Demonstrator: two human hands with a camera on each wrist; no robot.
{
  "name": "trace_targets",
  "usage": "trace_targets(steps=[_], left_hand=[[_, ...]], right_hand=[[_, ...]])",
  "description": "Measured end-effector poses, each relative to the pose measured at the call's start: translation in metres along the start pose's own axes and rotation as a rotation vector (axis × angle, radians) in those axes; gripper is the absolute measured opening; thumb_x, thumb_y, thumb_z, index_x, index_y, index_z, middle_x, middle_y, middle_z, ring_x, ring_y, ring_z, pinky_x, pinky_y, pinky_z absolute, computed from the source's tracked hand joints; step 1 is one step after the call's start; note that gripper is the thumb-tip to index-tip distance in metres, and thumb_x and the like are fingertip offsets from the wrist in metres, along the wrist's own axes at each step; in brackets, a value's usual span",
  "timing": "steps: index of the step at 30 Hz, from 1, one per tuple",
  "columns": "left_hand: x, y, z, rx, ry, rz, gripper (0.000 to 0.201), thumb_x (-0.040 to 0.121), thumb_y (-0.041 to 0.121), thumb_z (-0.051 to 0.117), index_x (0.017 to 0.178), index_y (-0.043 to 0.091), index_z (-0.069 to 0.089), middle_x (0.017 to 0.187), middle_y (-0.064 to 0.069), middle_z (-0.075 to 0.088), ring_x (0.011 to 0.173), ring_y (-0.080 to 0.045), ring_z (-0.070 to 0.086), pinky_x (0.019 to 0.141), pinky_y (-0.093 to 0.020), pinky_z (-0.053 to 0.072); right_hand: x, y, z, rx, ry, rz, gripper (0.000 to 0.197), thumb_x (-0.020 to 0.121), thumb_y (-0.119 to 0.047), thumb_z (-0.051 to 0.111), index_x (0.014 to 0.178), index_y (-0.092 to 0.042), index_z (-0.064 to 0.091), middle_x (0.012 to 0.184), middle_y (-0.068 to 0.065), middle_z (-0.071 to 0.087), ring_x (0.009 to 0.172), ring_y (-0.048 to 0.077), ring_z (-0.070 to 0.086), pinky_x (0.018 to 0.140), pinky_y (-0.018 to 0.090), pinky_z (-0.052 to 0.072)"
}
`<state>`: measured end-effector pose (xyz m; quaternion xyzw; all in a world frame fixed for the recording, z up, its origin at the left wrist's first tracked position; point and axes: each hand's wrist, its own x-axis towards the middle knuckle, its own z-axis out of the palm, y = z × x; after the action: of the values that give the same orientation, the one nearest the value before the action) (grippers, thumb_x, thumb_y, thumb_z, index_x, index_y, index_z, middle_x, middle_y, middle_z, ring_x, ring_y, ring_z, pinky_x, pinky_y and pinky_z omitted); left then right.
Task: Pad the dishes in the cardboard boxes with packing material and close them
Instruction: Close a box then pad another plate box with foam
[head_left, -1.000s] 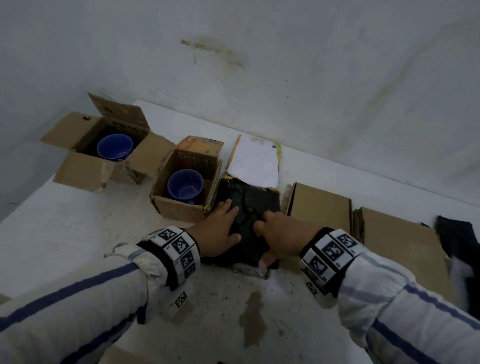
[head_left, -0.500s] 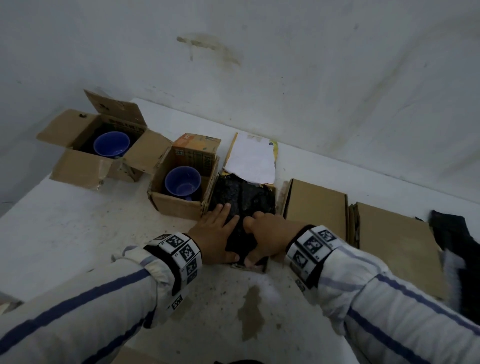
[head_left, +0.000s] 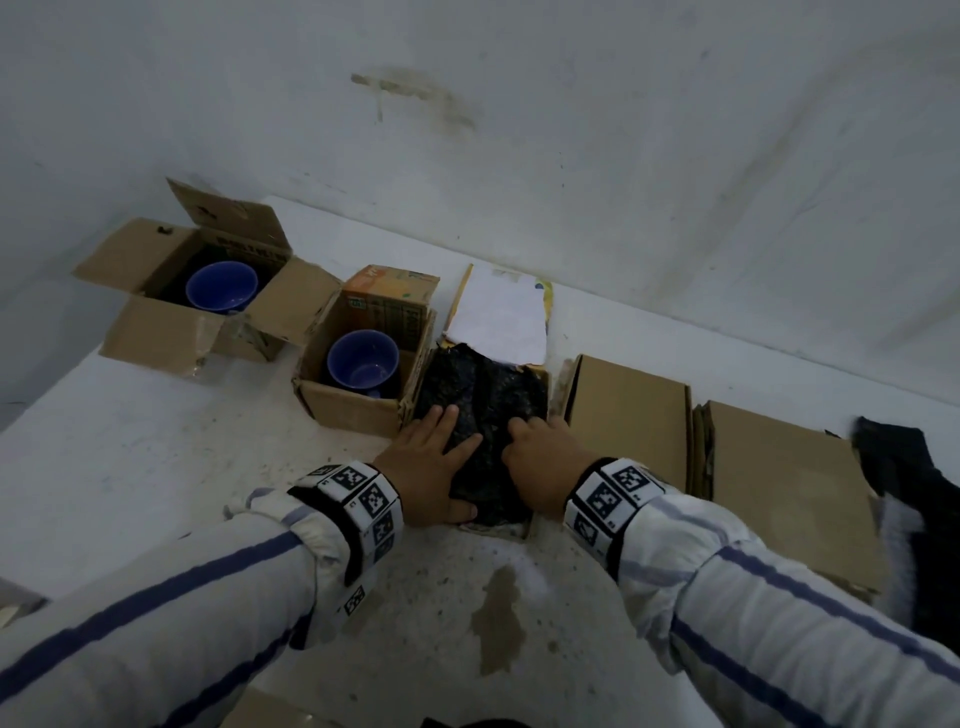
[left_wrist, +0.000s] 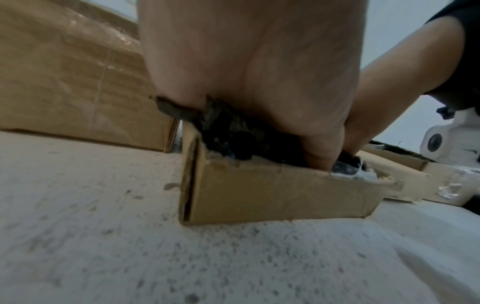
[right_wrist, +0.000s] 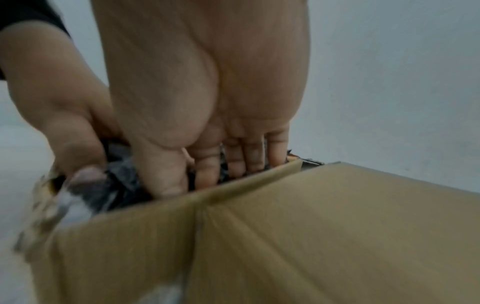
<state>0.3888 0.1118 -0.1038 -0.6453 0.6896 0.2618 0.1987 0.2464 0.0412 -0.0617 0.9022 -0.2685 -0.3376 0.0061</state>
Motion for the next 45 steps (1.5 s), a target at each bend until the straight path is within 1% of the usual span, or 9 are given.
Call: trace_targets(steps=[4,9,12,15,19,25,35,41,45], left_hand=[[-0.001,0.0,-0.008,-0.175,0.005,0.014,0.08,0.089,0.069,0.03,0.151,0.03,-0.001,0.156,-0.007,-0.024,0.144,-0.028,-0.022,0.118,-0.043,-0.003],[-0.001,0.002,-0.013,-0.494,0.131,0.011,0.06,0.098,0.053,0.022,0.15,0.023,0.02,0.16,-0.004,-0.008,0.146,-0.025,-0.015,0.118,-0.042,-0.002],[0.004,0.004,-0.01,-0.502,0.181,-0.006,0.061,0.098,0.053,0.02,0.15,0.022,0.02,0.16,-0.004,-0.003,0.146,-0.028,-0.012,0.118,-0.044,0.0],[0.01,0.007,-0.007,-0.454,0.177,-0.027,0.063,0.097,0.056,0.023,0.151,0.03,0.006,0.16,-0.004,-0.007,0.145,-0.032,-0.015,0.117,-0.047,0.0],[0.013,0.009,-0.005,-0.28,0.1,-0.038,0.078,0.09,0.065,0.036,0.148,0.038,-0.009,0.157,-0.005,-0.022,0.141,-0.037,-0.023,0.116,-0.051,-0.001],[0.019,0.007,-0.009,-0.311,0.03,-0.027,0.082,0.088,0.065,0.041,0.147,0.041,-0.01,0.151,-0.005,-0.036,0.138,-0.037,-0.031,0.115,-0.053,-0.003],[0.022,0.005,-0.006,-0.306,0.019,-0.026,0.083,0.086,0.067,0.042,0.147,0.042,-0.009,0.151,-0.004,-0.037,0.138,-0.036,-0.033,0.114,-0.053,-0.004],[0.021,0.007,-0.009,-0.277,0.008,-0.042,0.082,0.087,0.067,0.042,0.147,0.042,-0.008,0.151,-0.005,-0.036,0.138,-0.037,-0.031,0.115,-0.052,-0.005],[0.019,0.008,-0.01,-0.28,0.013,-0.053,0.082,0.087,0.066,0.042,0.148,0.042,-0.007,0.152,-0.004,-0.035,0.139,-0.035,-0.03,0.115,-0.052,-0.003]], right_hand=[[0.003,0.014,-0.019,0.206,0.039,0.014,0.012,0.091,-0.023,0.052,0.1,-0.015,0.053,0.093,0.006,0.045,0.075,0.019,0.046,0.078,0.036,0.034],[0.028,0.024,-0.012,0.391,0.139,0.169,0.029,0.089,-0.014,0.051,0.117,-0.009,0.044,0.127,0.017,0.035,0.113,0.037,0.043,0.096,0.048,0.04],[0.036,0.023,-0.009,0.393,0.003,0.152,0.039,0.092,-0.015,0.051,0.128,-0.007,0.04,0.129,0.017,0.036,0.108,0.034,0.05,0.086,0.039,0.044],[0.037,0.039,-0.026,0.412,0.009,0.098,0.035,0.09,-0.023,0.057,0.117,-0.001,0.053,0.121,0.018,0.052,0.101,0.033,0.055,0.076,0.039,0.047],[0.044,0.081,-0.056,0.745,0.244,0.243,0.034,0.088,-0.013,0.058,0.115,0.006,0.062,0.121,0.02,0.061,0.11,0.034,0.057,0.094,0.041,0.046],[0.076,0.107,-0.055,0.976,0.135,0.465,0.039,0.092,-0.015,0.052,0.127,0.003,0.054,0.13,0.019,0.054,0.121,0.032,0.051,0.097,0.033,0.043],[0.102,0.116,-0.035,1.45,0.124,0.501,0.038,0.087,0.001,0.057,0.125,0.006,0.053,0.079,0.004,0.054,0.082,0.021,0.057,0.083,0.031,0.052],[0.091,0.117,-0.033,1.579,0.212,0.491,0.028,0.084,-0.001,0.061,0.111,0.004,0.06,0.099,0.019,0.067,0.082,0.031,0.065,0.08,0.045,0.056],[0.073,0.114,-0.036,1.647,0.277,0.453,0.008,0.086,-0.01,0.064,0.092,-0.006,0.061,0.096,0.017,0.064,0.073,0.027,0.06,0.059,0.032,0.051]])
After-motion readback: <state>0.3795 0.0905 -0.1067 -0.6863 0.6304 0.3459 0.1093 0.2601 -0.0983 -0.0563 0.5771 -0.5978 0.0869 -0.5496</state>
